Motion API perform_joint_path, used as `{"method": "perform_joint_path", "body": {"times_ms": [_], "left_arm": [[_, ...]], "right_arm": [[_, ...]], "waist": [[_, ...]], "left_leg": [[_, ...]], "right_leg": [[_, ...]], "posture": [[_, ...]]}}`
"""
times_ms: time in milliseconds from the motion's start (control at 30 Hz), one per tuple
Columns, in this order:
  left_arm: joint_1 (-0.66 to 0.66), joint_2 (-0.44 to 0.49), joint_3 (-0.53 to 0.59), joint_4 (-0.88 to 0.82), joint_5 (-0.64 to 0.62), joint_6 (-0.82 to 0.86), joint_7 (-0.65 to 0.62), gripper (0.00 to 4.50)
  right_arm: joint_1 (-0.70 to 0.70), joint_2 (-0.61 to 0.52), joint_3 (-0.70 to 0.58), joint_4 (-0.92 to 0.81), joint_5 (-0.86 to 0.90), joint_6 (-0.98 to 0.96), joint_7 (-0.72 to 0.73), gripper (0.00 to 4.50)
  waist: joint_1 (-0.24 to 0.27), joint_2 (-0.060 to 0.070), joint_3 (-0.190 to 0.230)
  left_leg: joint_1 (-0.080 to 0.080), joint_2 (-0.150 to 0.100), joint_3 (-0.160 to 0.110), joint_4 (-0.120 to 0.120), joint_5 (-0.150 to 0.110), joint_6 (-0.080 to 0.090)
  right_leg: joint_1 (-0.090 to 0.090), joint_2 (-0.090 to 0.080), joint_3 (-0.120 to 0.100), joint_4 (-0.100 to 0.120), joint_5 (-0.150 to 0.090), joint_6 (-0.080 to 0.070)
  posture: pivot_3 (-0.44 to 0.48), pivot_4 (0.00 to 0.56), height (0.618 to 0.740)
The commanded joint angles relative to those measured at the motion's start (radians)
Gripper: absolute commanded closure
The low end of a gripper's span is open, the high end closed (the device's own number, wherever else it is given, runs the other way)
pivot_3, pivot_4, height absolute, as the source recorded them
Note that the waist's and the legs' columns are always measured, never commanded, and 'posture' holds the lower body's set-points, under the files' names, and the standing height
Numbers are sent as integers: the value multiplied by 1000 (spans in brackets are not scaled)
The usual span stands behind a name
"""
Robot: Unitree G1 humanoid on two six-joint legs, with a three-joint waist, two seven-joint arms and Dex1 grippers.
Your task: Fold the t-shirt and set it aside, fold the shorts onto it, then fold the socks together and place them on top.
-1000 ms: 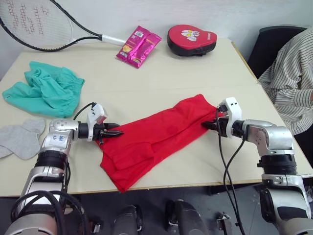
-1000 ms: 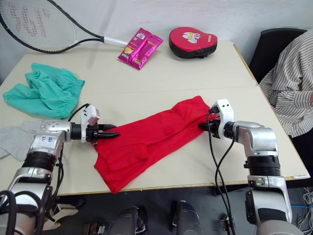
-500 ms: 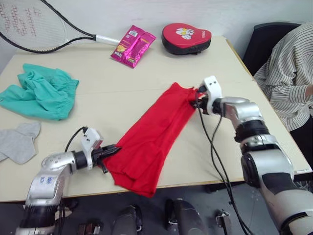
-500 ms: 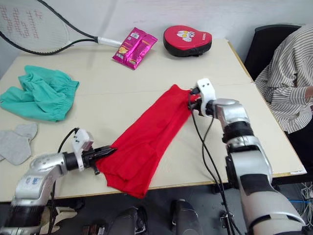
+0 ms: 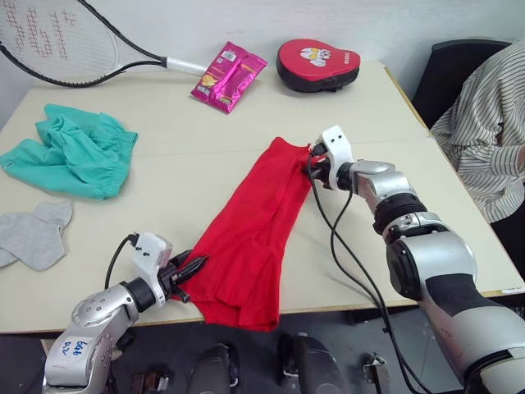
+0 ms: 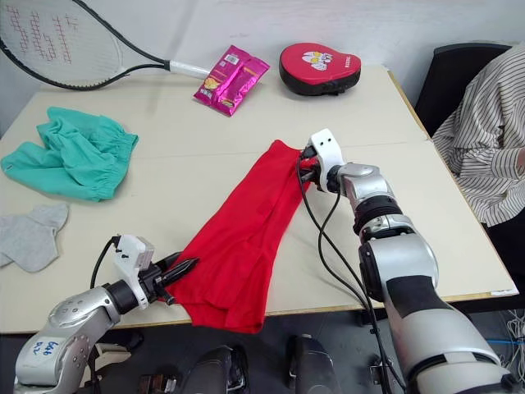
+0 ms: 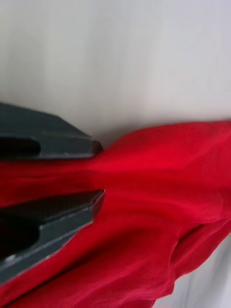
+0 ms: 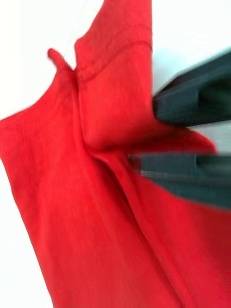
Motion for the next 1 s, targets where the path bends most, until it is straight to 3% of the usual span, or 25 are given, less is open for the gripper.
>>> {"method": "perform_joint_path", "body": {"times_ms": [33,200,267,433,567,800,1000], "left_arm": [[-67,95,118,42,-88,13,-79,2008],[-191,255,107,199,-160,67,-241,381],[-287,280,53,286,-146,59,-276,0],[-625,193,-164,600,-16,-16,-287,0],[-771,116,-273,788,74,-99,-316,0],[-965,1,-382,1129,219,-191,-303,0],[-1020,-62,-408,1224,244,-196,-378,0]], "right_arm": [[23,-89,31,-129,-17,69,154,2532],[171,-207,53,-496,46,352,351,731],[262,-263,41,-728,120,557,407,46],[570,-334,-59,-1346,383,1087,398,18],[728,-252,-125,-1605,480,1293,288,18],[863,-68,-116,-1765,553,1382,100,18],[909,81,-60,-1751,585,1380,-31,18]], "waist": [[4,0,0],[13,0,0],[20,1,0],[42,1,0],[43,0,0],[33,-2,-1],[28,-5,-3]], "left_leg": [[-1,0,0,0,0,0],[-1,0,0,0,-4,5],[-1,0,1,0,-4,4],[-2,1,-1,1,-5,5],[-1,1,1,2,-7,6],[-2,0,2,2,-7,6],[-1,0,2,2,-7,6]], "right_leg": [[-1,0,0,0,0,0],[-1,0,0,-1,0,0],[-1,0,0,-1,0,0],[-1,0,-1,-1,0,0],[-1,0,0,-1,0,0],[-3,1,0,0,0,0],[-2,1,0,1,0,0]], "posture": [[0,150,740],[0,150,740],[0,150,740],[0,150,740],[0,150,740],[0,150,740],[0,150,740]]}}
